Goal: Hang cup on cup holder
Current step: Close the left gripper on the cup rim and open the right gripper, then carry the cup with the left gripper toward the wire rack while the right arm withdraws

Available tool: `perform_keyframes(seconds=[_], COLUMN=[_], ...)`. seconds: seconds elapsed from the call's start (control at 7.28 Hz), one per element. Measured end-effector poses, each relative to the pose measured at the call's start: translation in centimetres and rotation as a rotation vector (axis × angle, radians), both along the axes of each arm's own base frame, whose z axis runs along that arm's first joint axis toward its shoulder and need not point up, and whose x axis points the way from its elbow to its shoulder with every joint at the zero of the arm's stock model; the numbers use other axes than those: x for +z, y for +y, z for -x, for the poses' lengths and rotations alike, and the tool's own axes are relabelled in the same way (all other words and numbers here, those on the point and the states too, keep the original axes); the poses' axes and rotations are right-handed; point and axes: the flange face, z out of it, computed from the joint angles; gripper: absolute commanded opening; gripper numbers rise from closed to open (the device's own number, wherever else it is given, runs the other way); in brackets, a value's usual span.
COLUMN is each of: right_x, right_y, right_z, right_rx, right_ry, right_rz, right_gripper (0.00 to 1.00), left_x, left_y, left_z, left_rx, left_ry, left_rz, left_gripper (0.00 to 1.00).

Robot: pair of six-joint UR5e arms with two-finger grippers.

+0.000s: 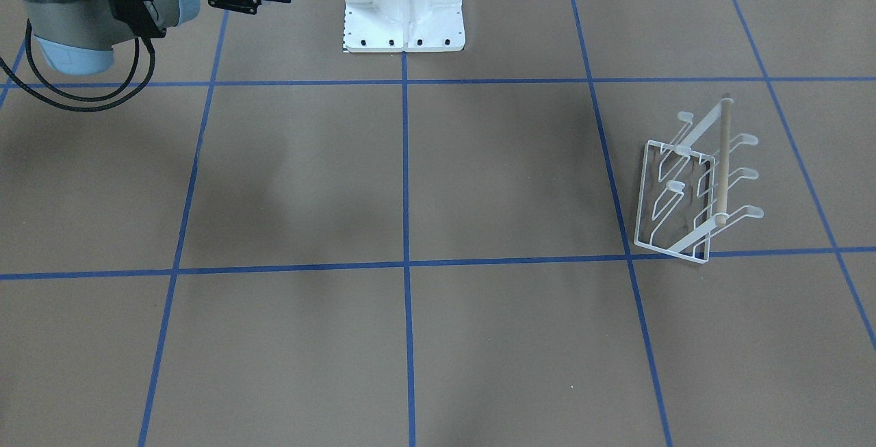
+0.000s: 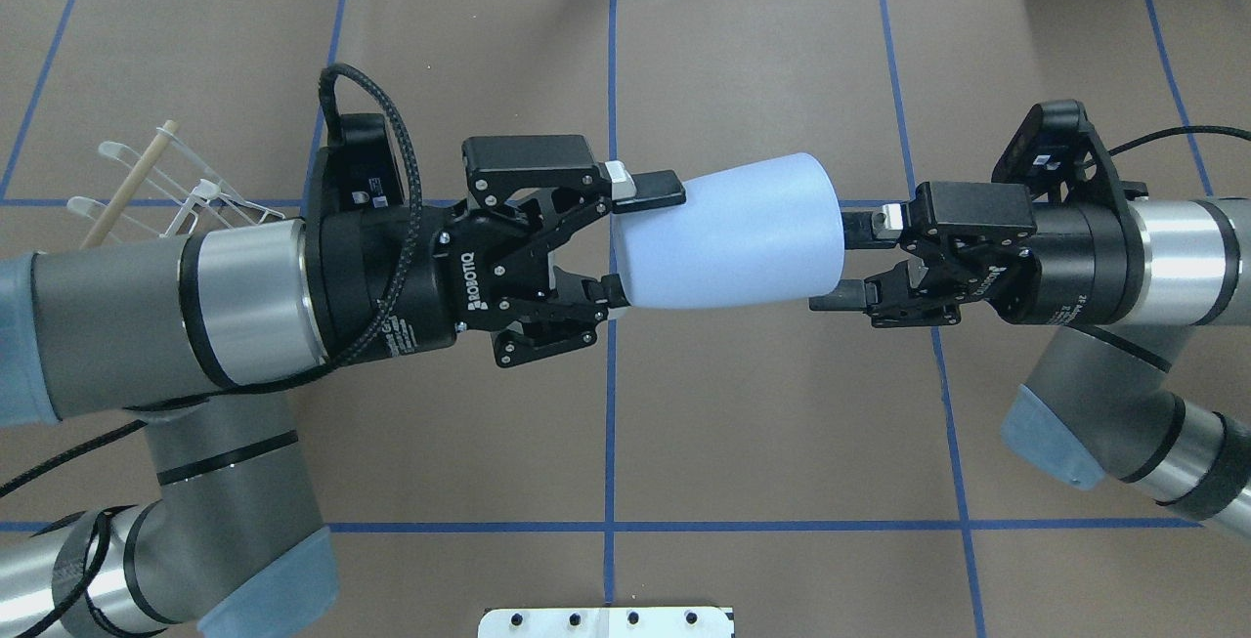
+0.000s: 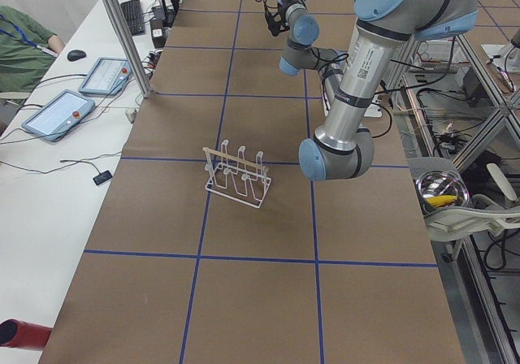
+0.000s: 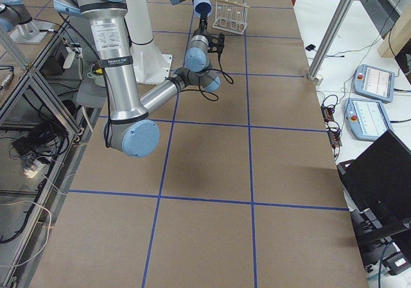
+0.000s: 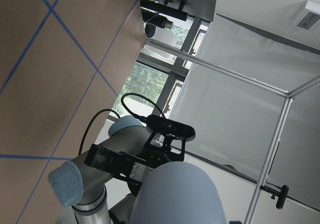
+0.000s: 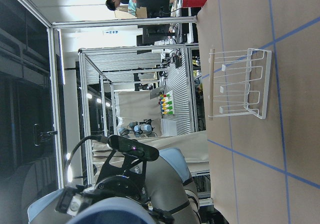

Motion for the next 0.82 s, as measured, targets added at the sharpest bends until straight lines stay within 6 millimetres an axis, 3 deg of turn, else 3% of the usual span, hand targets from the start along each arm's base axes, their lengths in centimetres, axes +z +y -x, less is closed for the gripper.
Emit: perform_keyframes(seconds=[0.27,0.41,0.55,0.82], right_x=[2.8,4.2,6.4,13.1], right_y=[-1.8,-3.8,-6.7,-12.9], right_z=[-1.6,-3.3,-5.6,-10.0], right_rx=[0.068,0.115,0.170,0.329], right_ry=[0.058,0.099,0.176,0.390], right_rz=[0.017,0.023,0.010,-0.115], right_gripper=[1.00,1.00,1.00,1.00], left_x=[1.3,2.4,3.8,6.9], left_y=[-3.0,-5.1,-7.6,-12.9], left_z=[1.6,2.3,3.2,5.9], left_rx=[-0.050,-0.064,-0.070,-0.070], left_ry=[-0.047,-0.091,-0.149,-0.293], left_rz=[0.000,-0.004,-0.009,-0.021], left_gripper=[0.00,0.00,0.00,0.00])
